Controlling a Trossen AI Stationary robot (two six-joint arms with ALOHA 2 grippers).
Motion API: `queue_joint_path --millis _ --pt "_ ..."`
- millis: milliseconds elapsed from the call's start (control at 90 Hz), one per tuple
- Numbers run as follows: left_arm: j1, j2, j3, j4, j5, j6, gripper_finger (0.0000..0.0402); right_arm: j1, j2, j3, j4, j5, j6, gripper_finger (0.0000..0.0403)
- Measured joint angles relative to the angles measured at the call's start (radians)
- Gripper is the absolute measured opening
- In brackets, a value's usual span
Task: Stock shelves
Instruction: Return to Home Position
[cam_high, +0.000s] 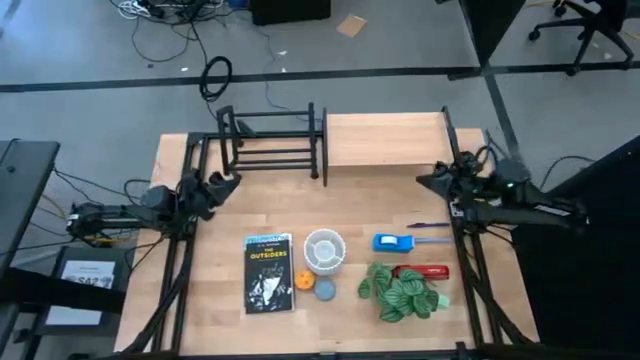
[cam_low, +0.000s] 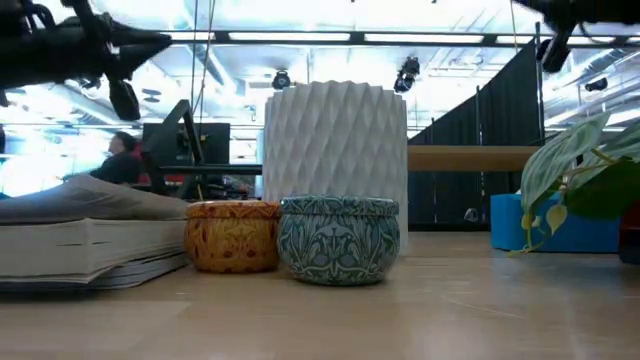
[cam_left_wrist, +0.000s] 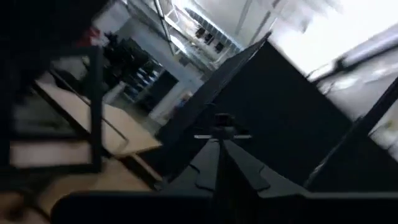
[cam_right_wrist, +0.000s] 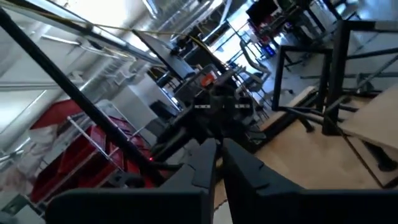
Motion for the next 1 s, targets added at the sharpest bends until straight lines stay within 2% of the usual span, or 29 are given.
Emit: queue_joint_path --millis 89,156,289,378,522,678,1000 --pt "0.000 0.018 0.000 -0.005 0.000 0.192 0.0000 -0.020 0.000 -0.094 0.111 -0.012 0.000 0.0000" --pt "0.000 0.030 0.000 -0.030 0.000 0.272 0.0000 -0.036 0.000 -0.160 0.220 -0.014 -0.007 0.0000" --pt "0.000 0.061 0.000 -0.146 0.000 0.244 0.0000 -0.058 0.000 -0.270 0.410 -0.015 -0.052 0.0000" --pt "0.000 0.088 0.000 -0.189 0.000 0.235 0.0000 -0.067 0.000 -0.319 0.478 -0.017 -0.080 0.0000" --pt "0.000 0.123 0.000 -0.272 0.000 0.217 0.0000 -0.070 0.006 -0.318 0.363 -0.032 -0.083 0.0000" --pt "0.000 0.160 0.000 -0.414 -0.001 0.148 0.0000 -0.070 0.006 -0.318 0.213 0.015 -0.065 0.0001" --pt "0.000 0.226 0.000 -0.412 0.000 0.194 0.0000 -0.070 0.006 -0.319 0.162 0.014 -0.107 0.0001"
